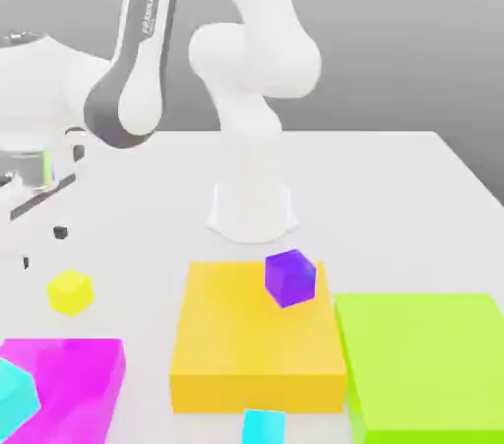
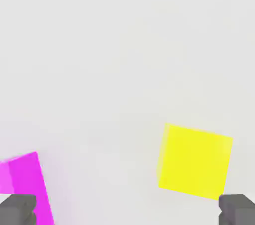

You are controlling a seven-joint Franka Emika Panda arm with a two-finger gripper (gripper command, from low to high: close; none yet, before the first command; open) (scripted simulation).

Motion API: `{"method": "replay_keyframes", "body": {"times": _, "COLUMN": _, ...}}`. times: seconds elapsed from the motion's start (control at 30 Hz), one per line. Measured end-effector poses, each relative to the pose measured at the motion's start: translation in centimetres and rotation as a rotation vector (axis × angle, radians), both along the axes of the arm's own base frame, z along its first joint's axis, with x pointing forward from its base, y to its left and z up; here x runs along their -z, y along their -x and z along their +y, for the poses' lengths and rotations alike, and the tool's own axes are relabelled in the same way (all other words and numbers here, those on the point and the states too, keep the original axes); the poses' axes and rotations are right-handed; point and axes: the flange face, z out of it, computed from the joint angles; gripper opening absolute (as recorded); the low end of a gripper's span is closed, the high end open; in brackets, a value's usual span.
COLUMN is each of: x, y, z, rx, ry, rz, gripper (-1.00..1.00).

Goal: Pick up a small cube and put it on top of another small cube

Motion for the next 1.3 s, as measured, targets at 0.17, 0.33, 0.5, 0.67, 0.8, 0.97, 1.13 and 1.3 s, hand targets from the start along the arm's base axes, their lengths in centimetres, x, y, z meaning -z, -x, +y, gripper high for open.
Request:
{"method": "replay_keyframes", "body": {"times": 0.17, "x": 5.0, "y": 0.2, "z": 0.3, "rx": 0.018, "ry": -0.01, "rz": 0.008, "gripper": 0.0}}
{"method": "replay_keyframes", "body": {"times": 0.33, "x": 6.5, "y": 0.3, "z": 0.4, "rx": 0.018, "ry": -0.009, "rz": 0.008, "gripper": -1.0}}
{"method": "replay_keyframes", "body": {"times": 0.5, "x": 5.8, "y": 0.2, "z": 0.3, "rx": 0.018, "ry": -0.009, "rz": 0.007, "gripper": -1.0}}
{"method": "replay_keyframes", "body": {"times": 0.67, "x": 1.3, "y": 0.2, "z": 0.3, "rx": 0.018, "ry": -0.01, "rz": 0.006, "gripper": -1.0}}
{"method": "replay_keyframes", "body": {"times": 0.8, "x": -2.3, "y": -4.0, "z": 5.3, "rx": -0.007, "ry": -0.016, "rz": -0.002, "gripper": -1.0}}
{"method": "replay_keyframes", "body": {"times": 0.97, "x": -6.3, "y": -7.5, "z": 13.1, "rx": 0.023, "ry": -0.026, "rz": -0.009, "gripper": -1.0}}
{"method": "replay_keyframes", "body": {"times": 1.13, "x": -9.5, "y": -8.8, "z": 22.3, "rx": 0.027, "ry": -0.028, "rz": -0.004, "gripper": -1.0}}
{"method": "replay_keyframes", "body": {"times": 1.3, "x": -11.8, "y": -7.2, "z": 31.1, "rx": 0.033, "ry": -0.018, "rz": 0.004, "gripper": -1.0}}
